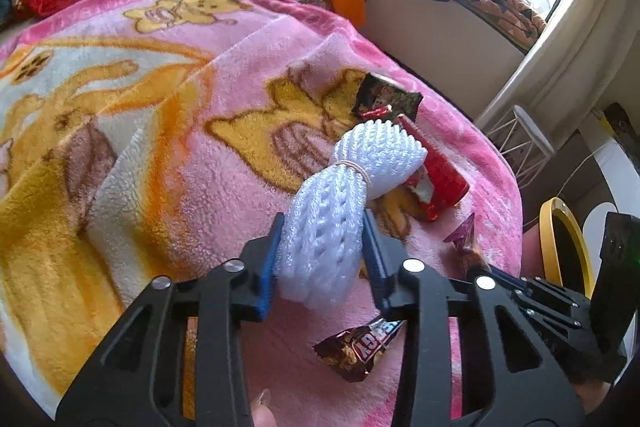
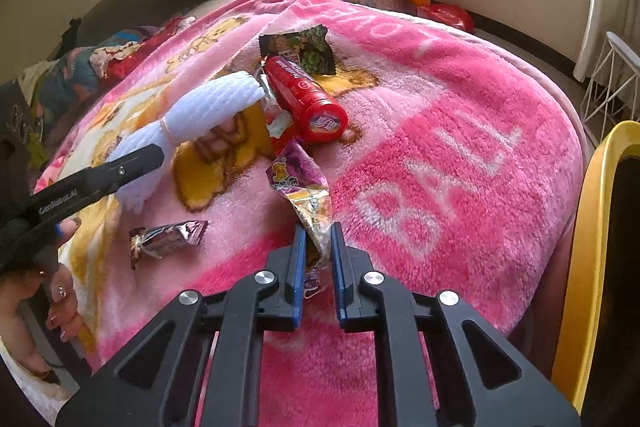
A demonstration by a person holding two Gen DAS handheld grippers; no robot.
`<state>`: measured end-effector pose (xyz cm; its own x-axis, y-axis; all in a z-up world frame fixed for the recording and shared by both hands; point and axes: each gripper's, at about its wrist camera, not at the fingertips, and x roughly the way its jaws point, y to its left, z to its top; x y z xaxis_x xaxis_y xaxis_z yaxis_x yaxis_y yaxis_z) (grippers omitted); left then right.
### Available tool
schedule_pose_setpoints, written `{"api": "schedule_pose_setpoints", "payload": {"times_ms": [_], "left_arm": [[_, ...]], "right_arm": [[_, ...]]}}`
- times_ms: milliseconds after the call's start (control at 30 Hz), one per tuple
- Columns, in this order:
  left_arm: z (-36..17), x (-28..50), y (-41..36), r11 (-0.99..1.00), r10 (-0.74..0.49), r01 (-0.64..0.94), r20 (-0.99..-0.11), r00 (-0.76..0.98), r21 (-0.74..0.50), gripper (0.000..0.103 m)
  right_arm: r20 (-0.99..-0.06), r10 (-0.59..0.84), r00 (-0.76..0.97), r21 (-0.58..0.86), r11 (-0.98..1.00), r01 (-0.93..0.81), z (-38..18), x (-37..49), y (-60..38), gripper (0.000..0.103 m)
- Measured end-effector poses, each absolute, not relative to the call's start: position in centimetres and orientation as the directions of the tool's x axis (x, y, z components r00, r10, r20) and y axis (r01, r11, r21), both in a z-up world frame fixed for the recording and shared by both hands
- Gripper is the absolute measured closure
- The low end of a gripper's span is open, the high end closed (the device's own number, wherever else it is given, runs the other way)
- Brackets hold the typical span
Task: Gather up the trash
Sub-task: 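Grasp the clear snack wrapper with the right gripper while the left grasps the white mesh sleeve, then carry the wrapper in the right gripper over the bin while the left carries the mesh sleeve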
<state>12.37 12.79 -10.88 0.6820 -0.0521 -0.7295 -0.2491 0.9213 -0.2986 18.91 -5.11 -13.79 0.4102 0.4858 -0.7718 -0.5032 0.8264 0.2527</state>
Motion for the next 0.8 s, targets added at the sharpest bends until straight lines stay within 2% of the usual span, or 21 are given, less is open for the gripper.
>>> {"api": "schedule_pose_setpoints", "payload": {"times_ms": [200,800], "left_arm": [[-8.9,12.0,12.6,0.922,-0.058,-0.227,-0.692,0.719,-0.313,0.079],[-4.4,11.8,9.1,0.939,-0.106,-0.128,-0.621,0.777,-0.320,0.079]], "right_arm": [[-0.757,0.508,0.412,0.273,0.818,-0.507,-13.0,17.8,-5.6,0.092],[-0.674,0.543,0.502,0.302,0.822,-0.483,-8.5,16.5,-8.9,0.092]]}}
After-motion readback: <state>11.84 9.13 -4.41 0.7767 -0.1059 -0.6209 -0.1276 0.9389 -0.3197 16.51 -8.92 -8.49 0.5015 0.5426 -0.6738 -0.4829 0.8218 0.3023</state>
